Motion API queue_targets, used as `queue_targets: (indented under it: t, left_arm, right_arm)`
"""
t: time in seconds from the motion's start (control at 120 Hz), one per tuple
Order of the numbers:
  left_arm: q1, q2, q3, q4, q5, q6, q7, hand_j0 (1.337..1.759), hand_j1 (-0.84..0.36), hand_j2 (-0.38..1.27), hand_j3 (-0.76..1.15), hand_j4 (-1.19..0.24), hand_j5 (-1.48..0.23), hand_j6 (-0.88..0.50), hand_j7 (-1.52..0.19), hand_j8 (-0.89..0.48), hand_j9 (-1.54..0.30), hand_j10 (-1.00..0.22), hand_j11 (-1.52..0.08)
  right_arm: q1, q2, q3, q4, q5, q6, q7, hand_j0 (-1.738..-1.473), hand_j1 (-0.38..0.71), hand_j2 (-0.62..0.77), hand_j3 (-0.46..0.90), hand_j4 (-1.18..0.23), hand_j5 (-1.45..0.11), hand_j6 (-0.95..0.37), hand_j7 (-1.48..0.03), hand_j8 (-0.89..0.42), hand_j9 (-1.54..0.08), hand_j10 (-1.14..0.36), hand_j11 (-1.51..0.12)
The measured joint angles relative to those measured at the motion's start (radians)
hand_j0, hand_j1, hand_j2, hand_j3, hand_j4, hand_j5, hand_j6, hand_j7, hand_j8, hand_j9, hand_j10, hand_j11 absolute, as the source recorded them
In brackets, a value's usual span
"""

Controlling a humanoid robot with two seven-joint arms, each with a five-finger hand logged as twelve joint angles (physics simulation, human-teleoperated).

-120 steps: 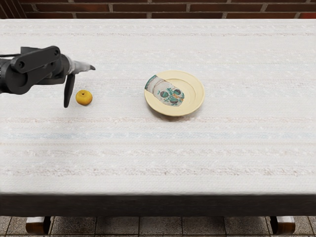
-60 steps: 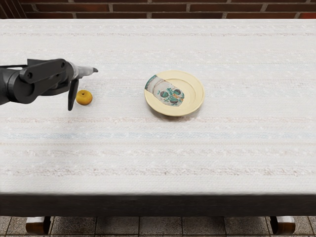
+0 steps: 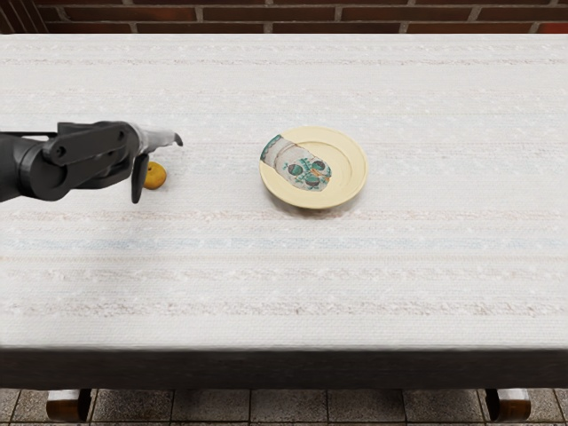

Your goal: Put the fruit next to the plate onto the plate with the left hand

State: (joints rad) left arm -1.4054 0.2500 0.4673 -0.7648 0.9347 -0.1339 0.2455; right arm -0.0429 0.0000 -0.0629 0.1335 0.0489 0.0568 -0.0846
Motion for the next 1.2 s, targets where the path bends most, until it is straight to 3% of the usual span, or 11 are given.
queue_targets:
  t: [0.392,1.2]
  left_arm:
    - [0.014,0.0,0.01,-0.006,0.008,0.036,-0.008,1.658,0.12,0.04,0.0,-0.19,-0.25,-0.19,-0.25,-0.19,-0.25,-0.19,-0.25]
    - [0.037,0.028,0.019,-0.011,0.007,0.084,-0.032,1.658,0.09,0.04,0.0,-0.21,-0.28,-0.22,-0.28,-0.22,-0.28,-0.21,-0.28]
  right_arm:
    - [0.0,0.0,0.0,0.0,0.0,0.0,0.0,-1.658,-0.32,0.0,0.0,-0.02,-0.03,-0.02,-0.03,-0.02,-0.03,-0.02,-0.03]
    - [0.0,0.0,0.0,0.0,0.0,0.0,0.0,-1.658,-0.32,0.0,0.0,-0.02,-0.03,-0.02,-0.03,-0.02,-0.03,-0.02,-0.03]
